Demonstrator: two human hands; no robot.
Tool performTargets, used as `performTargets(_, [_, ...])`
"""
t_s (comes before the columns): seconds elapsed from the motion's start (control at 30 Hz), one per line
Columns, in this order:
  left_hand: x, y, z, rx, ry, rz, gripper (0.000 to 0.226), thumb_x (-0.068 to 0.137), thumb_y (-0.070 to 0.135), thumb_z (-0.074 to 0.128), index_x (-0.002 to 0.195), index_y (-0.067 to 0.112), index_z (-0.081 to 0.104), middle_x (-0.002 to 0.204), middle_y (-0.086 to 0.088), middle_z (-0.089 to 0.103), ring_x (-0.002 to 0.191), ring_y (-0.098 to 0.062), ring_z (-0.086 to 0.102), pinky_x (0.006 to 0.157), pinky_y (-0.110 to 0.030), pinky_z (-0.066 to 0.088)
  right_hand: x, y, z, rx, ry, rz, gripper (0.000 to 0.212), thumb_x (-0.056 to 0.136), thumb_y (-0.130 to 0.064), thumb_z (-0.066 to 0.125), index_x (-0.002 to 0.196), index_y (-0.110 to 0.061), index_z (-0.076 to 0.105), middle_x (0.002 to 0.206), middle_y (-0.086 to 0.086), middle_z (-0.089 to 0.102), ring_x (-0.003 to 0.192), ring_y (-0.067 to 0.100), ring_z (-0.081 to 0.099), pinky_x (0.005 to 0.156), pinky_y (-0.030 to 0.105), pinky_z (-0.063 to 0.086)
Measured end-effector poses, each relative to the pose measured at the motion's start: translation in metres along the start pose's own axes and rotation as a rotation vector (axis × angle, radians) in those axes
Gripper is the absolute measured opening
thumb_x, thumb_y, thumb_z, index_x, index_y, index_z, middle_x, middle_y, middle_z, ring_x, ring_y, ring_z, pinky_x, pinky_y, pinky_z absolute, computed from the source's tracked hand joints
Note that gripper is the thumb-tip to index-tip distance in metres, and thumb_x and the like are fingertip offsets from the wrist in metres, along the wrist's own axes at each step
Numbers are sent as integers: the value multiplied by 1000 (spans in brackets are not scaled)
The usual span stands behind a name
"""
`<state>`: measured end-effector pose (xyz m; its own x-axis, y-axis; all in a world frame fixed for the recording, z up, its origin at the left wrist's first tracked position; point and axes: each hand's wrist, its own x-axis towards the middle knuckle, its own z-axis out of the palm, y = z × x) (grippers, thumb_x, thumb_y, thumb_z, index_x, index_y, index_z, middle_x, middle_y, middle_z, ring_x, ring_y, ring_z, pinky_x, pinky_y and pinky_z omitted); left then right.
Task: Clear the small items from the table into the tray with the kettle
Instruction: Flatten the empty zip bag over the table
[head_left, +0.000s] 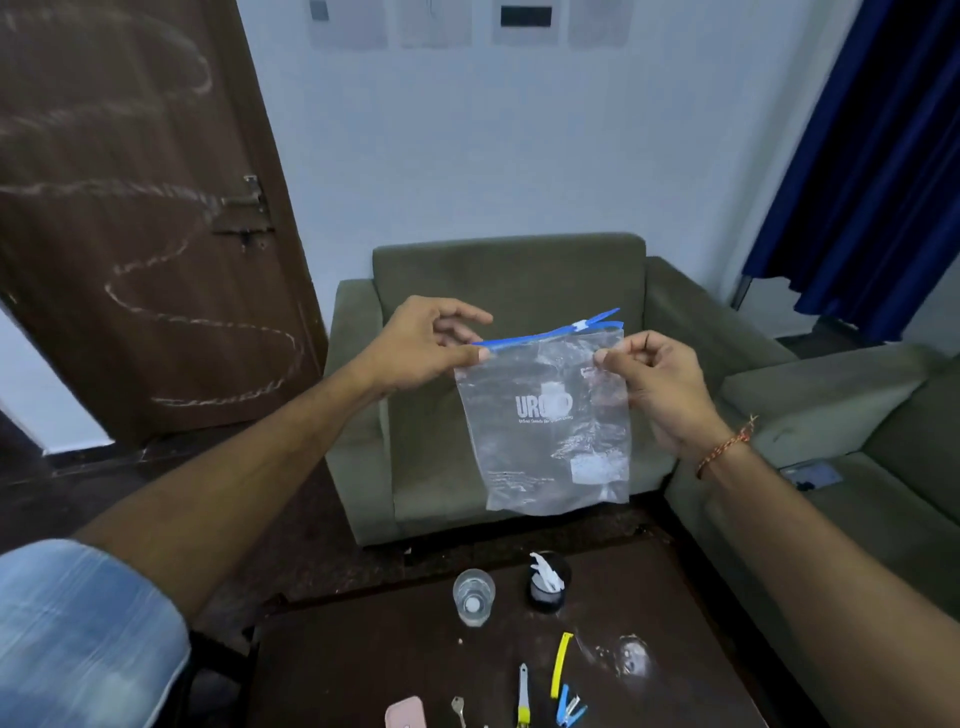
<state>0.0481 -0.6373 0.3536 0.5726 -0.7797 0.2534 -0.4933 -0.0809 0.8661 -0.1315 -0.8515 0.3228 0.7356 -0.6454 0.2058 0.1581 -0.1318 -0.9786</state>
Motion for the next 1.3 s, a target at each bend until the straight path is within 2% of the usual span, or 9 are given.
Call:
performTargets(0.17, [-6, 30, 2, -166, 159, 20, 38, 78, 15, 80, 113, 18, 66, 96, -12, 74, 82, -19, 71, 70, -32, 59, -11, -25, 0, 61, 11, -22, 16, 87, -14, 70, 78, -20, 58, 71, 0, 66, 60, 3, 61, 53, 15, 50])
performTargets(0.27, [-19, 31, 19, -330, 37, -136, 58, 73, 27, 81, 125, 20, 56, 110, -7, 71, 96, -22, 71, 79, -42, 60, -17, -33, -3, 96, 46, -31, 16, 89, -16, 69, 81, -21, 57, 66, -7, 65, 61, 5, 58, 59, 19, 52])
performTargets(0.37, [-35, 21, 42, -345, -94, -261, 58, 77, 12, 79, 129, 18, 53, 108, -11, 73, 94, -26, 72, 74, -40, 60, -25, -39, -8, 124, 98, -14, 12, 90, -19, 69, 91, -19, 57, 71, -5, 65, 65, 9, 57, 62, 23, 51])
performTargets(0.5, [-38, 14, 71, -441, 107, -292, 46, 80, 0, 74, 121, 6, 55, 91, -15, 75, 77, -26, 73, 67, -42, 61, -47, -28, -27, 265, -76, 245, 51, 81, -28, 78, 121, -19, 48, 100, -1, 75, 90, 19, 74, 64, 32, 59])
performTargets(0.6, [-34, 11, 88, -423, 250, -276, 45, 81, 3, 74, 119, 12, 52, 88, -11, 75, 80, -27, 72, 75, -45, 60, -64, -7, -41, 142, -125, 318, 67, 79, -14, 79, 129, -29, 38, 103, 1, 75, 91, 23, 74, 62, 36, 60])
performTargets(0.73, [-34, 7, 106, -393, 352, -311, 40, 89, 13, 66, 114, 24, 36, 85, -7, 73, 69, -22, 67, 66, -42, 54, -68, 12, -51, 70, 89, 199, 47, 84, -8, 72, 114, -31, 44, 87, 12, 71, 65, 18, 72, 50, 30, 56])
performTargets(0.87, [-46, 5, 126, -333, 162, -216, 32, 84, 10, 74, 103, 21, 50, 85, -5, 68, 64, -17, 60, 53, -27, 49, -63, 23, -71, 20, 88, 45, 25, 87, -9, 69, 84, -30, 55, 74, 16, 55, 62, 24, 56, 49, 29, 55])
performTargets(1.07, [-39, 13, 140, -71, 165, -84, 46, 78, -1, 76, 118, 19, 65, 83, 4, 66, 72, -8, 62, 78, -21, 53, -63, 22, -112, -73, -106, -11, 45, 78, -9, 79, 113, -34, 65, 91, 1, 78, 89, 8, 72, 78, 15, 55])
performTargets(1.3, [-36, 15, 157, 202, 177, 124, 7, 83, 8, 72, 88, 12, 71, 96, -1, 62, 93, -14, 63, 88, -33, 53, -66, 21, -143, -379, 54, -141, 18, 73, -13, 83, 78, -29, 76, 91, -4, 68, 83, 4, 64, 81, 19, 52])
